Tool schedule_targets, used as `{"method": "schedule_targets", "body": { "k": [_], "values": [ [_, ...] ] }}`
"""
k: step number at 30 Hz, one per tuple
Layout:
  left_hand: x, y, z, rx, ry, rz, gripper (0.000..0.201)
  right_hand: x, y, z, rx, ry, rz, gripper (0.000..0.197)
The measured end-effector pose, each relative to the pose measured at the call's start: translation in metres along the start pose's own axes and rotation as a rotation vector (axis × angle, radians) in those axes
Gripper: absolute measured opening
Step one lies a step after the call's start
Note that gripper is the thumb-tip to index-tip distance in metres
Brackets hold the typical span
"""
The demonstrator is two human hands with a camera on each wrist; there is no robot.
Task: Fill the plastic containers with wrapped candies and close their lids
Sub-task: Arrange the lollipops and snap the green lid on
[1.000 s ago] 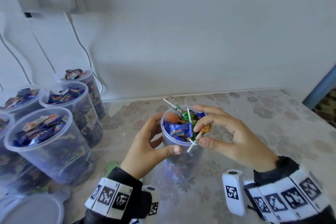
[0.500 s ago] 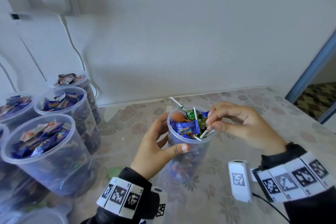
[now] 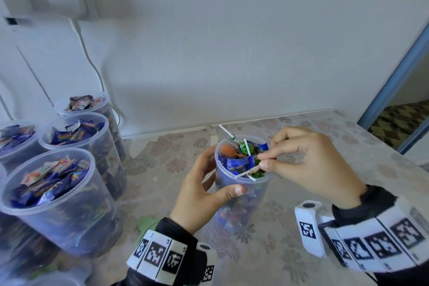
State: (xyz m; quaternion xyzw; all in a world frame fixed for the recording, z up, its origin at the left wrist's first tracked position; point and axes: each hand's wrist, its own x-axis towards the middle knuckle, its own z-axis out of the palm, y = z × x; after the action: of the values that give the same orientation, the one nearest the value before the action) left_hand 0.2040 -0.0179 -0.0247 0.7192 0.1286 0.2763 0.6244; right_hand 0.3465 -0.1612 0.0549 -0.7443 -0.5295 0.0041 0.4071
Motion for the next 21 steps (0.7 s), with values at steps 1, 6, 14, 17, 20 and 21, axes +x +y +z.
{"method": "schedule_targets", "body": {
  "k": [1, 6, 14, 17, 20, 21],
  "values": [
    [0.000, 0.000, 0.000, 0.001, 0.000, 0.002, 0.078, 0.001, -0.003, -0.001, -0.020, -0.022, 0.023, 0.011],
    [0.000, 0.001, 0.001, -0.011, 0.003, 0.008, 0.079, 0.013, -0.014, 0.003, -0.193, -0.172, 0.086, 0.013],
    [0.000, 0.001, 0.000, -0.006, 0.007, 0.005, 0.076, 0.009, -0.027, -0.010, -0.113, -0.203, -0.113, 0.015],
    [0.000, 0.001, 0.001, -0.001, 0.009, 0.005, 0.074, 0.005, -0.031, -0.006, -0.094, -0.282, -0.207, 0.020],
    [0.000, 0.000, 0.000, -0.003, 0.004, 0.008, 0.074, 0.005, -0.031, 0.000, -0.113, -0.202, -0.244, 0.011],
    [0.000, 0.000, 0.000, -0.007, 0.005, 0.009, 0.075, 0.005, -0.030, 0.000, -0.069, -0.149, -0.225, 0.007]
  ]
}}
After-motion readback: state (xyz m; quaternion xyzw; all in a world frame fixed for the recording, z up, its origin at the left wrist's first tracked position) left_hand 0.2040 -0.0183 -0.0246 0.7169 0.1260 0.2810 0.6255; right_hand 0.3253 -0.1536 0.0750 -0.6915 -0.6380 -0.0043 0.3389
